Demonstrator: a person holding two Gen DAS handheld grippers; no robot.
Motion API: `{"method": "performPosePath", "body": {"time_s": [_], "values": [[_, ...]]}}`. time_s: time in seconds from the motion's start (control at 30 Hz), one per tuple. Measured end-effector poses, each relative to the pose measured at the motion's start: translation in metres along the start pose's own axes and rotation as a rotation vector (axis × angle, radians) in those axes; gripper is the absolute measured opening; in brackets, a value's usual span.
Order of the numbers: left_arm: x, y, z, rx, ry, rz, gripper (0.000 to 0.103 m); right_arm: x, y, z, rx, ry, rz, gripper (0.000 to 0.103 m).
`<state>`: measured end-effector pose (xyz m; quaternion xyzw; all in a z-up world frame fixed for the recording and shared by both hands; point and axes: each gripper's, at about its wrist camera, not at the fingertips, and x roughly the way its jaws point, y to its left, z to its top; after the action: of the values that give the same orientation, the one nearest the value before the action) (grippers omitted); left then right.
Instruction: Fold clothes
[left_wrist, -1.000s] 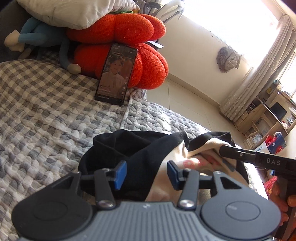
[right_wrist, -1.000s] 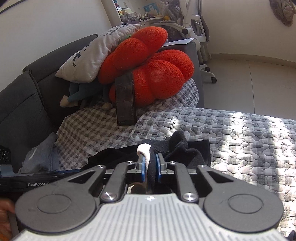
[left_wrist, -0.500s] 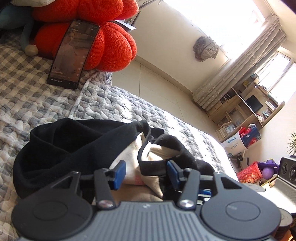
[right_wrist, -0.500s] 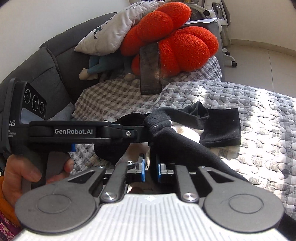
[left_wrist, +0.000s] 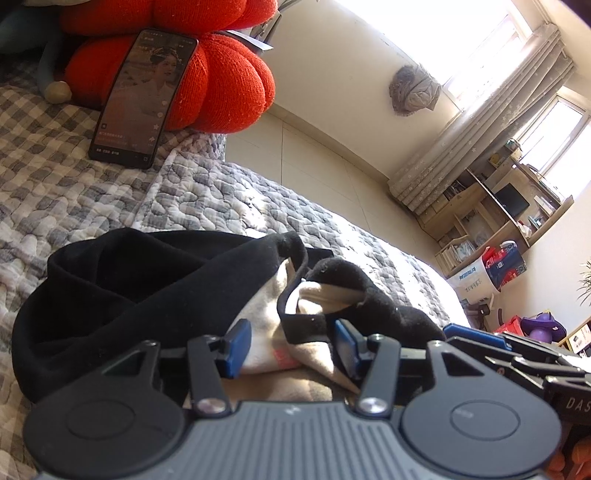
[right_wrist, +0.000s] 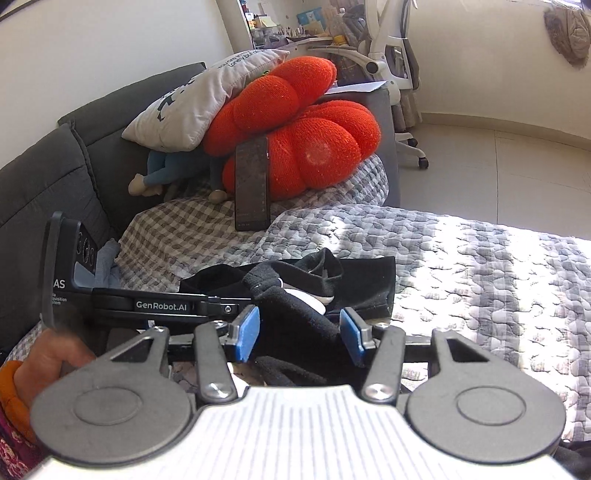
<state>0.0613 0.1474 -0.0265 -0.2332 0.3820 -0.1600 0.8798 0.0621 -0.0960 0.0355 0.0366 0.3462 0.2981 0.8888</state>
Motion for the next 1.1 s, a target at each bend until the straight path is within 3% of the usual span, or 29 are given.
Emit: {"method": "performPosePath", "body": {"time_s": [0.1, 0.17, 0.33, 0.53, 0.67, 0.77, 0.93, 0.97, 1.1], "values": [[0.001, 0.0, 0.002, 0.007, 0.001, -0.003, 0.054, 0.013, -0.006, -0.007, 0.005, 0.03, 0.003, 0.05], [0.001, -0.001, 0.003, 0.013, 0.001, -0.008, 0.056, 0.016, -0.009, -0.013, 0.009, 0.047, 0.012, 0.027], [-0.005, 0.001, 0.011, 0.019, -0.029, -0.033, 0.059, 0.003, -0.022, -0.008, 0.061, 0.017, -0.036, 0.009], [0.0, 0.003, 0.02, 0.061, -0.035, 0.032, 0.059, -0.018, -0.053, -0.006, 0.12, -0.016, -0.186, 0.009], [0.013, 0.0, 0.028, 0.143, -0.042, 0.125, 0.059, -0.026, -0.077, -0.013, 0.179, -0.019, -0.257, 0.005], [0.027, 0.0, 0.033, 0.166, -0.02, 0.138, 0.059, -0.03, -0.086, -0.016, 0.19, -0.032, -0.308, 0.003], [0.043, 0.003, 0.03, 0.175, 0.006, 0.171, 0.055, -0.031, -0.101, -0.021, 0.281, -0.001, -0.249, 0.004], [0.044, 0.003, 0.029, 0.175, 0.004, 0.175, 0.055, -0.031, -0.103, -0.022, 0.299, 0.001, -0.234, 0.015], [0.042, 0.004, 0.028, 0.175, -0.005, 0.188, 0.046, -0.025, -0.114, -0.027, 0.394, 0.015, -0.186, 0.02]]}}
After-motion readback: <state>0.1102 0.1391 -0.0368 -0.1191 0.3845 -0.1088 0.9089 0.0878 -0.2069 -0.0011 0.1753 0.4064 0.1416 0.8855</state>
